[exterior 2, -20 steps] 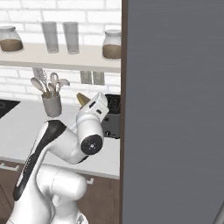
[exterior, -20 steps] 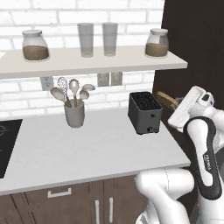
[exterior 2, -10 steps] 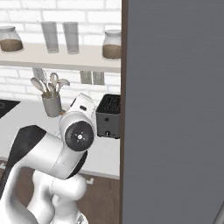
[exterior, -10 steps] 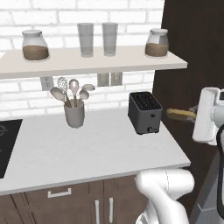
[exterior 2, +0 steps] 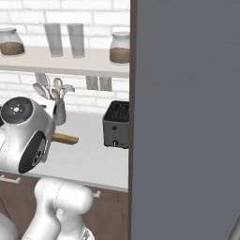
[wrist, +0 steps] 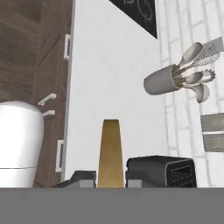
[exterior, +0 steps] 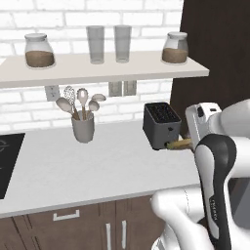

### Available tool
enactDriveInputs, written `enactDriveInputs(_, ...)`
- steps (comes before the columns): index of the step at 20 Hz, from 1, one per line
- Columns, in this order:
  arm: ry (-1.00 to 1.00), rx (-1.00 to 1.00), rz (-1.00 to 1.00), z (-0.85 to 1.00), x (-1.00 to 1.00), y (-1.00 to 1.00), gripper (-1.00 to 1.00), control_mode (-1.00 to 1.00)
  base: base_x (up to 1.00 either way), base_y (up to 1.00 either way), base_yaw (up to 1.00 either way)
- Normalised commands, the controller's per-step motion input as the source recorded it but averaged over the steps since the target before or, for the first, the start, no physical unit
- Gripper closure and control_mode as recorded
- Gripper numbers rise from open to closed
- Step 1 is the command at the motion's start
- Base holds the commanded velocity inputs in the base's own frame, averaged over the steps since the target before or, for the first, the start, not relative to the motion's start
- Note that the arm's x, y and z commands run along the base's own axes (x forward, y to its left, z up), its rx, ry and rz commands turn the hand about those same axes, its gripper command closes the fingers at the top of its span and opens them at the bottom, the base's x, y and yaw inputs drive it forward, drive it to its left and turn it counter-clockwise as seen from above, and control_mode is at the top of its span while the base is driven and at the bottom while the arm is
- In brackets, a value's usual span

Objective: Start the toaster. Once the lever pops up, take the bread to the plate on the dining counter.

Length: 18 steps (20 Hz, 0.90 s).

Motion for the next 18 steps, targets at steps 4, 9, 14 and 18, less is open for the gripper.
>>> enactDriveInputs(4, 0.04, -0.15, 0.00, -0.46, -0.03, 0.00, 1.00, -1.00, 0.00, 0.00, 0.00)
enactDriveInputs(9, 0.01, -0.05, 0.00, -0.27, -0.08, 0.00, 1.00, 1.00, -0.05, 0.00, 0.00)
enactDriveInputs(14, 0.00, 0.00, 0.00, 0.00, 0.00, 0.00, 1.00, 1.00, -0.38, 0.18, -0.07)
enactDriveInputs(18, 0.00, 0.00, 0.00, 0.00, 0.00, 0.00, 1.00, 1.00, -0.52, 0.60, -0.22)
